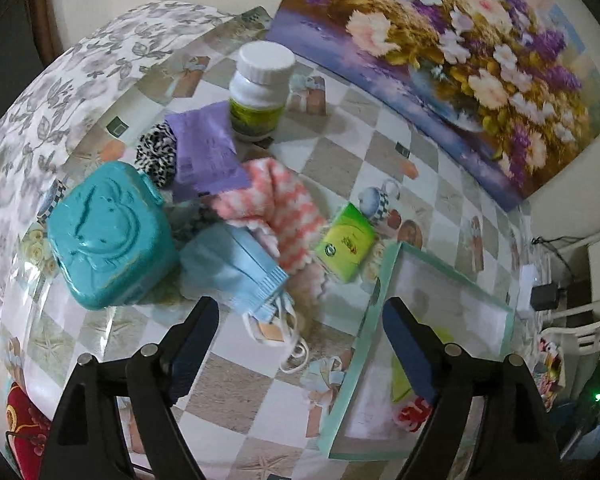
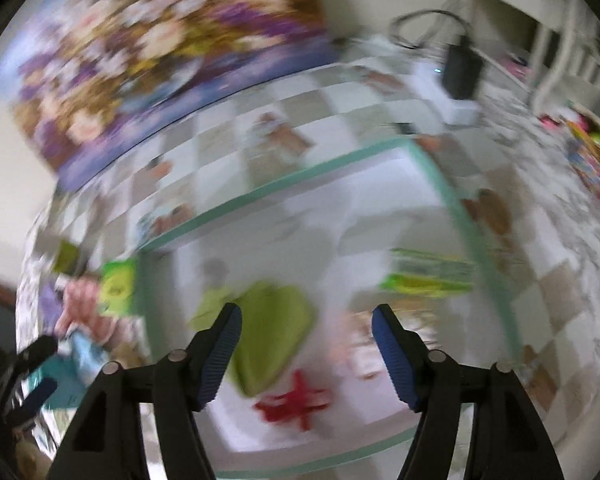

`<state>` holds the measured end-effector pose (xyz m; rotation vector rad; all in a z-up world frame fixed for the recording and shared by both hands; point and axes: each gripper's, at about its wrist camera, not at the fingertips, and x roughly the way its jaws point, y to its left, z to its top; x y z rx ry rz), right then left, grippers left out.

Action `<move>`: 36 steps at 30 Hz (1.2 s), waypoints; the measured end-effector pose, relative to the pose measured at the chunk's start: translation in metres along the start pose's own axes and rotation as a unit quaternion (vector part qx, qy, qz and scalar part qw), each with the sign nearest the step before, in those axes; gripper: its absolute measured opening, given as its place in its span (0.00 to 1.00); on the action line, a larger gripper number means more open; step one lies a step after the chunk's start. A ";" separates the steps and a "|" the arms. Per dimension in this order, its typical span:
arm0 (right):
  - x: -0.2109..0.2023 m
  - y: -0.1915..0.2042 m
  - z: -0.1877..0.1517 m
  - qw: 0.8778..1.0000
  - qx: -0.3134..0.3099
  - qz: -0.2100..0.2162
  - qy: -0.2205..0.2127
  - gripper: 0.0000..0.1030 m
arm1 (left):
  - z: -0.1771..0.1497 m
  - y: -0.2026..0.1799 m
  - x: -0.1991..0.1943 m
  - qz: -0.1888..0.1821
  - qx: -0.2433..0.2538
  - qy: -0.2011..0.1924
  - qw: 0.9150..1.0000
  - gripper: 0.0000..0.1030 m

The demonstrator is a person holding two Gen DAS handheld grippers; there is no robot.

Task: Organize soft objects
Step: 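Open both grippers to drop the tissue packet and lime green cloth into the tray, then grasp the purple packet with the left gripper while the right gripper grasps another green tissue packet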

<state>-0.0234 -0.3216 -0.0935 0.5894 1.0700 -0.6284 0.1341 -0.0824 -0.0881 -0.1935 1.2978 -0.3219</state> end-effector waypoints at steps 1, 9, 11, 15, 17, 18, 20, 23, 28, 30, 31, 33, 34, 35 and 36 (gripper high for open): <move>-0.001 0.006 -0.002 1.000 -0.010 0.000 -0.002 0.72 | 0.003 0.005 -0.002 -0.005 -0.005 -0.001 1.000 0.83; -0.005 0.027 -0.007 0.999 -0.039 0.013 -0.016 0.78 | 0.025 0.048 -0.031 0.008 -0.047 -0.045 0.998 0.84; -0.004 0.027 -0.005 0.999 -0.035 0.012 -0.017 0.83 | 0.030 0.057 -0.035 0.005 -0.054 -0.053 0.997 0.84; -0.002 0.028 -0.006 0.999 -0.033 0.012 -0.015 0.84 | 0.038 0.068 -0.039 0.003 -0.062 -0.060 0.996 0.84; -0.002 0.029 -0.006 0.999 -0.036 0.011 -0.014 0.84 | 0.043 0.070 -0.040 0.010 -0.061 -0.065 0.996 0.85; -0.001 0.032 -0.006 0.999 -0.039 0.010 -0.014 0.84 | 0.044 0.070 -0.041 0.013 -0.061 -0.066 0.996 0.85; -0.001 0.035 -0.007 0.999 -0.044 0.009 -0.014 0.84 | 0.050 0.071 -0.041 0.014 -0.058 -0.067 0.996 0.89; -0.002 0.041 -0.005 0.999 -0.049 0.009 -0.017 0.84 | 0.059 0.072 -0.041 0.020 -0.055 -0.067 0.996 0.90; -0.003 0.050 0.006 0.999 -0.034 0.013 -0.021 0.84 | 0.072 0.074 -0.036 0.032 -0.056 -0.062 0.996 0.90; -0.004 0.058 0.012 0.999 -0.033 0.015 -0.023 0.85 | 0.076 0.074 -0.034 0.031 -0.059 -0.059 0.996 0.90; -0.004 0.063 0.014 0.999 -0.034 0.017 -0.024 0.85 | 0.077 0.073 -0.032 0.032 -0.058 -0.057 0.996 0.90; -0.005 0.073 0.019 0.999 -0.037 0.026 -0.024 0.84 | 0.081 0.070 -0.029 0.035 -0.053 -0.052 0.997 0.90; -0.005 0.080 0.021 0.998 -0.042 0.031 -0.024 0.85 | 0.083 0.069 -0.027 0.035 -0.053 -0.049 0.997 0.90; -0.005 0.085 0.022 0.998 -0.046 0.033 -0.024 0.85 | 0.085 0.069 -0.026 0.034 -0.053 -0.047 0.997 0.90; -0.004 0.092 0.024 0.998 -0.051 0.033 -0.024 0.85 | 0.087 0.068 -0.024 0.033 -0.054 -0.044 0.997 0.90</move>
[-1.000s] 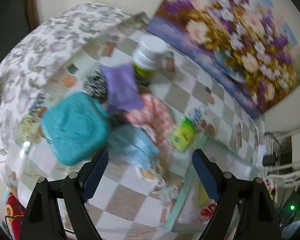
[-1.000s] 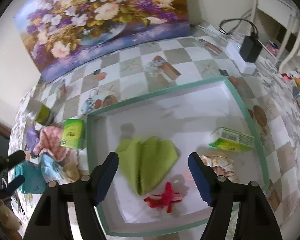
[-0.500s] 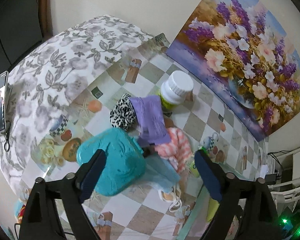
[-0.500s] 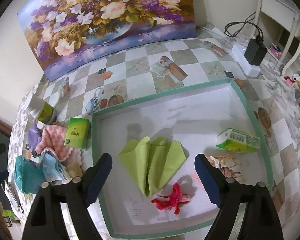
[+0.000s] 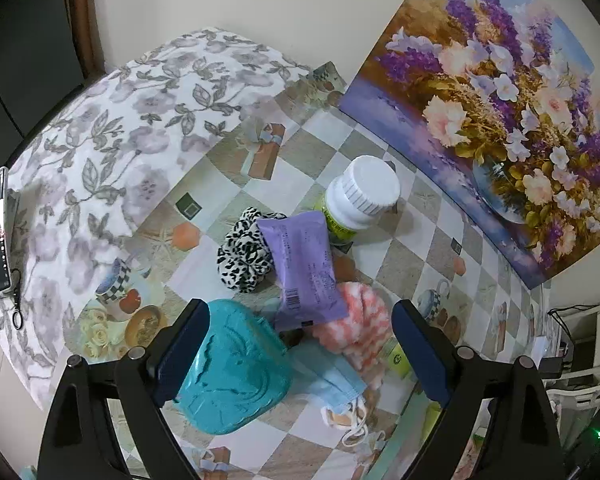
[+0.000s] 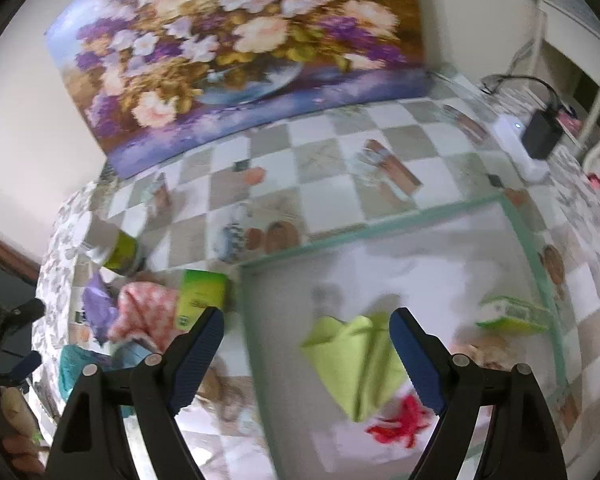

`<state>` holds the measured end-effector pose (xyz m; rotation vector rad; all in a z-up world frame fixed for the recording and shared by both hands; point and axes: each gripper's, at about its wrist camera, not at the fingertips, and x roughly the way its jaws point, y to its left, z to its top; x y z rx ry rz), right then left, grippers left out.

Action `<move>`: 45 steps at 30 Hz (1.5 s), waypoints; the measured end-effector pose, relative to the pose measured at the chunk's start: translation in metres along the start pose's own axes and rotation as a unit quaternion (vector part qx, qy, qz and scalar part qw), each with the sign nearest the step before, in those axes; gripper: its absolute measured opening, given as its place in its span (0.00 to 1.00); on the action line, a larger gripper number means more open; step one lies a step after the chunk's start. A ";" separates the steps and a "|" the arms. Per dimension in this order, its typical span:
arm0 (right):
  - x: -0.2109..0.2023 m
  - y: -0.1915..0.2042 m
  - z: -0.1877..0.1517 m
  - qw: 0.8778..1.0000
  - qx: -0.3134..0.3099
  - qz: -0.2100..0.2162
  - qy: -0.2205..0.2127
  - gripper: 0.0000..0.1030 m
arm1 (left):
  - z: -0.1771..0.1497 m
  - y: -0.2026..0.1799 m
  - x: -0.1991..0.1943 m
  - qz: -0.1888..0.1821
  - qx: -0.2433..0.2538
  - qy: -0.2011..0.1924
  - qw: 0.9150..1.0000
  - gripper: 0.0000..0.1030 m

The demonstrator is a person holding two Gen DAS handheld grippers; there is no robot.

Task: Organize soft objects
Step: 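Grasp the purple packet with the left gripper while the right gripper grasps another green tissue packet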

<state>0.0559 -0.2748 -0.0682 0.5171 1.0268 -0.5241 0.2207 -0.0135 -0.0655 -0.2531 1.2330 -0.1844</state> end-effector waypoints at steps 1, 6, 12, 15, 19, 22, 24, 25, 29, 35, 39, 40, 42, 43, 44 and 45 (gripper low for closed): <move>0.001 0.007 0.002 1.000 -0.006 -0.001 0.000 0.85 | 0.002 -0.001 0.003 0.001 -0.002 0.004 1.000 0.90; 0.013 0.032 0.011 0.999 -0.031 0.008 0.008 0.85 | 0.011 -0.007 0.015 0.012 0.004 0.012 1.000 0.90; 0.033 0.051 0.021 0.998 -0.039 0.034 0.023 0.85 | 0.020 -0.010 0.038 0.029 0.007 0.026 0.999 0.90; 0.046 0.059 0.023 0.997 -0.040 0.048 0.034 0.85 | 0.022 -0.011 0.048 0.037 0.007 0.032 0.999 0.90; 0.063 0.070 0.022 0.995 -0.047 0.069 0.053 0.85 | 0.024 -0.015 0.059 0.051 0.015 0.036 0.998 0.90; 0.074 0.075 0.021 0.994 -0.051 0.077 0.062 0.85 | 0.025 -0.017 0.067 0.058 0.018 0.040 0.997 0.90; 0.080 0.075 0.020 0.993 -0.048 0.085 0.070 0.84 | 0.024 -0.019 0.071 0.062 0.022 0.043 0.997 0.90; 0.084 0.075 0.019 0.992 -0.046 0.088 0.075 0.84 | 0.024 -0.020 0.074 0.063 0.023 0.044 0.997 0.90; 0.094 0.078 0.015 0.991 -0.050 0.093 0.087 0.84 | 0.025 -0.022 0.081 0.068 0.030 0.047 0.996 0.90; 0.106 0.083 0.011 0.988 -0.060 0.099 0.103 0.81 | 0.025 -0.021 0.091 0.075 0.029 0.055 0.995 0.90; 0.114 0.082 0.009 0.987 -0.061 0.099 0.113 0.77 | 0.025 -0.019 0.097 0.076 0.029 0.060 0.995 0.90; 0.114 0.083 0.009 0.987 -0.064 0.099 0.113 0.77 | 0.025 -0.019 0.099 0.078 0.029 0.061 0.995 0.90; 0.114 0.084 0.008 0.986 -0.068 0.101 0.114 0.77 | 0.026 -0.018 0.102 0.081 0.029 0.064 0.994 0.90; 0.114 0.085 0.008 0.986 -0.070 0.103 0.115 0.76 | 0.026 -0.018 0.104 0.082 0.028 0.065 0.994 0.90; 0.115 0.086 0.007 0.985 -0.071 0.105 0.116 0.76 | 0.026 -0.018 0.105 0.082 0.028 0.066 0.994 0.90; 0.116 0.087 0.007 0.985 -0.072 0.107 0.119 0.76 | 0.025 -0.018 0.105 0.082 0.028 0.067 0.994 0.90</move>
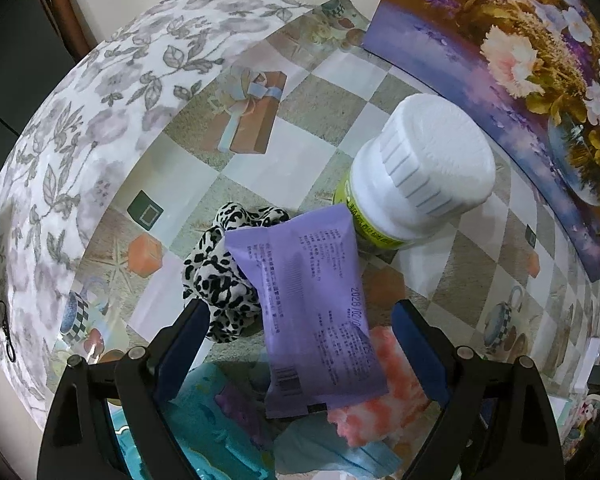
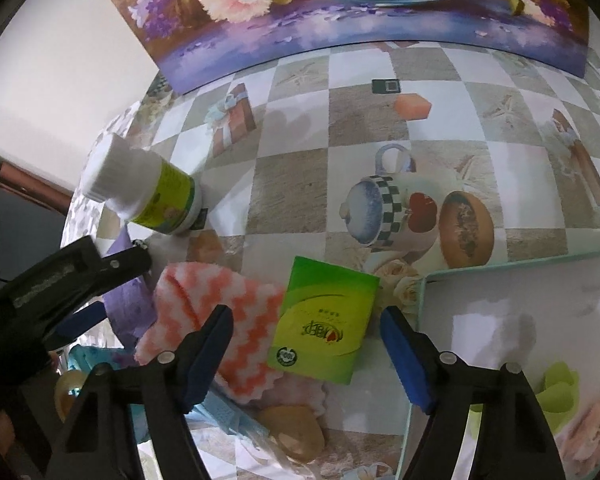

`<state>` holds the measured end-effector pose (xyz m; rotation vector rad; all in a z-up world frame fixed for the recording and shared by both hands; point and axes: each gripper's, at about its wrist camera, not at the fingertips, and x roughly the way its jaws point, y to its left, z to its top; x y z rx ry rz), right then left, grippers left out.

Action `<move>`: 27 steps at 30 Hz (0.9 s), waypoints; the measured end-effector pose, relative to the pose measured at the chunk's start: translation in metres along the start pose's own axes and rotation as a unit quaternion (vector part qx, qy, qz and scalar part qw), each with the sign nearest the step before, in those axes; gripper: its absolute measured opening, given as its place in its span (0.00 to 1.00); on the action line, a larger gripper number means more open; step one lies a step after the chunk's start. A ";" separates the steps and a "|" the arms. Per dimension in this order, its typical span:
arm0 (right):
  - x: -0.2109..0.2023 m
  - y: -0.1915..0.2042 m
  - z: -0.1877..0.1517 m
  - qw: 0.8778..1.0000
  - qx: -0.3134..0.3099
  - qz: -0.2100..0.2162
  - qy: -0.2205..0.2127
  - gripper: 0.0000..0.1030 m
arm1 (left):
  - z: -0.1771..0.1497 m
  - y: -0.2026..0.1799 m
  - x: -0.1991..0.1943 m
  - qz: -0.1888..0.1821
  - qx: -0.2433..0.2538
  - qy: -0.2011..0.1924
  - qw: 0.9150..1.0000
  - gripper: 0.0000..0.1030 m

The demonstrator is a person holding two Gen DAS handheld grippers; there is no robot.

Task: Organize soft objects
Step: 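Grasp the purple packet with the left gripper while the right gripper grasps another green tissue packet, then lift the purple packet and green tissue packet from the pile with both grippers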

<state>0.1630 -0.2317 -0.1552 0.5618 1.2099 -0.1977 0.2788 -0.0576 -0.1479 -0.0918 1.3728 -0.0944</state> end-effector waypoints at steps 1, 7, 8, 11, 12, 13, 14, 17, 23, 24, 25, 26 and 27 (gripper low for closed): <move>0.001 0.000 0.000 1.000 0.000 0.000 0.002 0.76 | 0.000 0.000 0.000 0.000 0.000 0.000 1.000 0.90; 0.011 0.000 -0.002 1.000 0.003 -0.004 0.013 0.73 | 0.000 -0.004 0.004 0.002 0.002 -0.002 1.000 0.90; 0.012 0.001 -0.002 1.000 0.002 -0.005 0.013 0.72 | 0.000 -0.005 0.004 0.002 0.002 -0.002 1.000 0.90; 0.015 0.001 -0.003 1.000 0.001 -0.011 0.016 0.69 | 0.000 -0.004 0.005 0.003 -0.002 -0.002 1.000 0.89; 0.016 0.001 -0.002 1.000 0.003 -0.012 0.017 0.66 | 0.000 -0.003 0.005 0.003 -0.003 -0.002 1.000 0.89; 0.017 0.000 -0.002 1.000 0.005 -0.013 0.018 0.64 | 0.000 -0.002 0.005 0.004 -0.003 -0.003 1.000 0.89; 0.017 -0.001 -0.002 1.000 0.006 -0.015 0.016 0.61 | 0.000 0.000 0.006 0.005 -0.003 -0.004 1.000 0.89; 0.015 -0.003 -0.001 1.000 0.009 -0.016 0.015 0.58 | -0.001 0.000 0.007 0.010 -0.004 -0.007 1.000 0.85; 0.015 -0.005 -0.002 1.000 0.007 -0.019 0.014 0.55 | 0.000 0.004 0.006 0.015 -0.010 -0.010 1.000 0.61; 0.015 -0.004 -0.002 1.000 0.007 -0.019 0.014 0.55 | 0.001 0.005 0.006 0.015 -0.011 -0.011 1.000 0.58; 0.015 -0.005 -0.002 1.000 0.006 -0.020 0.014 0.54 | 0.001 0.006 0.006 0.014 -0.013 -0.012 1.000 0.52; 0.015 -0.004 -0.002 1.000 0.006 -0.020 0.014 0.54 | 0.002 0.007 0.005 0.013 -0.015 -0.012 1.000 0.51; 0.015 -0.005 -0.002 1.000 0.007 -0.020 0.013 0.54 | 0.003 0.009 0.005 0.012 -0.016 -0.012 1.000 0.49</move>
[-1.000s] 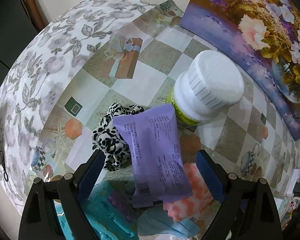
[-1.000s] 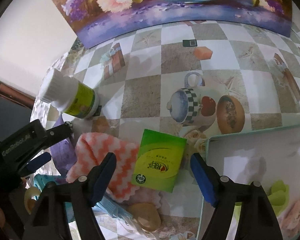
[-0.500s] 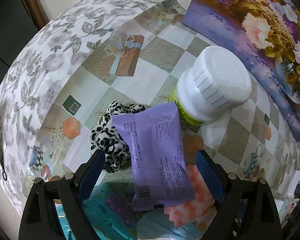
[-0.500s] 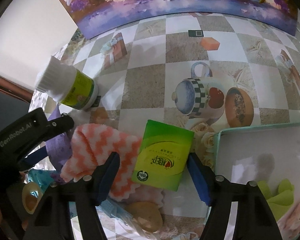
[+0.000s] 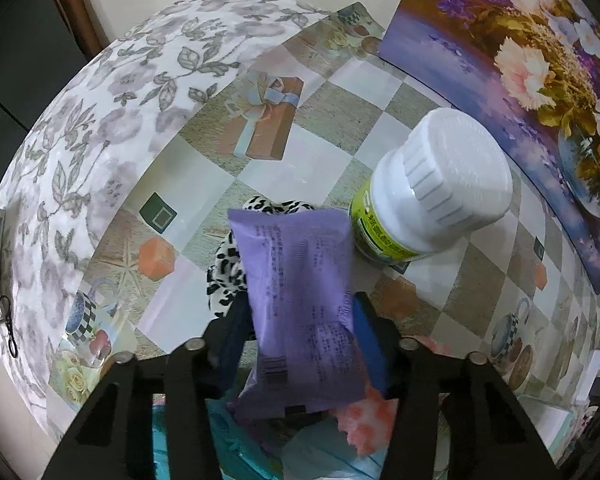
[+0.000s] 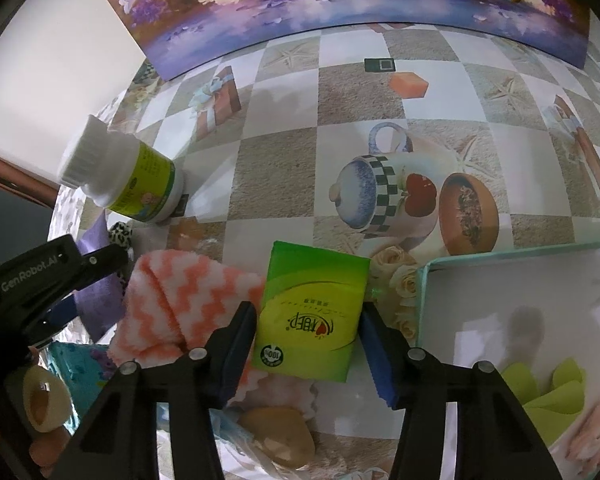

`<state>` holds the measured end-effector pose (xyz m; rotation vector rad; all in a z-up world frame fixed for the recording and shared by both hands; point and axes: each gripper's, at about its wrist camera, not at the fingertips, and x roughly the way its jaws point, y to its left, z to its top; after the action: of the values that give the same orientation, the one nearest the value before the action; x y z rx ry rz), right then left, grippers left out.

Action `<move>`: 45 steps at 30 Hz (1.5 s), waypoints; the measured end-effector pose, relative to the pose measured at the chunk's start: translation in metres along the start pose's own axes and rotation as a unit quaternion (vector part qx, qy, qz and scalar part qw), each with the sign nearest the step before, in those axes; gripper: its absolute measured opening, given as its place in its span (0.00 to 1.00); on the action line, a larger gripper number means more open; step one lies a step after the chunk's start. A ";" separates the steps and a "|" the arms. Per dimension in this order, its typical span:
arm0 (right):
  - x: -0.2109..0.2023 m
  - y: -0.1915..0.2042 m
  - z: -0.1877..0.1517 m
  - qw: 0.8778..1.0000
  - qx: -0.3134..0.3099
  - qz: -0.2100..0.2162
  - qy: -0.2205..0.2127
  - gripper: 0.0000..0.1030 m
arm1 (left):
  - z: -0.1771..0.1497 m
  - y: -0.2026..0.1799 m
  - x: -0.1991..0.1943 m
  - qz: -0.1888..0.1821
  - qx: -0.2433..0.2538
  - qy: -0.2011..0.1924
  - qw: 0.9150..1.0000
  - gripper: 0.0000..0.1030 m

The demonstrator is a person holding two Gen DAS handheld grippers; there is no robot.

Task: Organize soft objects
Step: 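Lift the purple packet and green tissue packet from the pile with both grippers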

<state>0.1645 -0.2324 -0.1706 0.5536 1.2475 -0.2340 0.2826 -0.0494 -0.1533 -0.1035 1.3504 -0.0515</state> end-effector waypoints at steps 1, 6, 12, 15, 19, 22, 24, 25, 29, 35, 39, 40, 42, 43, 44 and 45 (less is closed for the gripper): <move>0.000 0.000 0.000 1.000 0.000 0.000 0.000 0.53 | 0.000 0.001 -0.001 0.000 -0.001 0.000 1.000 0.49; 0.000 0.000 0.000 1.000 0.000 0.000 0.000 0.52 | 0.001 0.005 -0.004 -0.008 -0.005 0.000 1.000 0.49; -0.002 -0.001 0.001 1.000 0.000 0.001 0.000 0.52 | 0.002 0.004 -0.013 -0.014 -0.008 -0.007 1.000 0.48; -0.002 -0.002 0.001 1.000 0.003 0.000 0.000 0.52 | 0.002 0.005 -0.018 -0.022 -0.011 -0.009 1.000 0.48; -0.003 -0.003 0.001 1.000 0.008 0.001 0.001 0.51 | 0.001 0.008 -0.024 -0.025 -0.013 -0.016 0.999 0.48; -0.004 -0.003 0.002 1.000 0.010 0.004 0.002 0.51 | 0.001 0.009 -0.030 -0.029 -0.014 -0.020 0.999 0.48; -0.005 -0.004 0.002 1.000 0.010 0.004 0.001 0.51 | 0.002 0.011 -0.035 -0.033 -0.016 -0.024 0.999 0.48; -0.005 -0.004 0.002 1.000 0.011 0.005 0.001 0.51 | 0.002 0.010 -0.036 -0.035 -0.016 -0.025 0.999 0.48; -0.012 -0.005 0.003 1.000 0.015 0.010 -0.002 0.51 | 0.004 0.011 -0.046 -0.045 -0.018 -0.034 0.998 0.48; -0.026 -0.004 0.006 1.000 0.010 0.016 -0.017 0.50 | 0.005 0.013 -0.057 -0.054 -0.019 -0.044 0.997 0.48; -0.026 -0.005 0.006 1.000 0.013 0.017 -0.015 0.50 | 0.004 0.014 -0.062 -0.060 -0.021 -0.048 0.997 0.48; -0.026 -0.005 0.006 1.000 0.013 0.017 -0.015 0.50 | 0.004 0.014 -0.063 -0.060 -0.021 -0.050 0.997 0.48; -0.028 -0.005 0.007 1.000 0.012 0.017 -0.017 0.50 | 0.004 0.014 -0.064 -0.062 -0.021 -0.051 0.997 0.48; -0.029 -0.004 0.007 1.000 0.011 0.018 -0.018 0.50 | 0.005 0.014 -0.064 -0.062 -0.021 -0.051 0.997 0.48; -0.031 -0.004 0.007 1.000 0.009 0.019 -0.019 0.50 | 0.005 0.014 -0.064 -0.063 -0.021 -0.051 0.997 0.48; -0.032 -0.003 0.007 1.000 0.009 0.020 -0.020 0.50 | 0.005 0.014 -0.065 -0.063 -0.021 -0.050 0.997 0.48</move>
<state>0.1588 -0.2429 -0.1404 0.5849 1.1954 -0.2224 0.2726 -0.0291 -0.0911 -0.2245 1.2433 -0.1228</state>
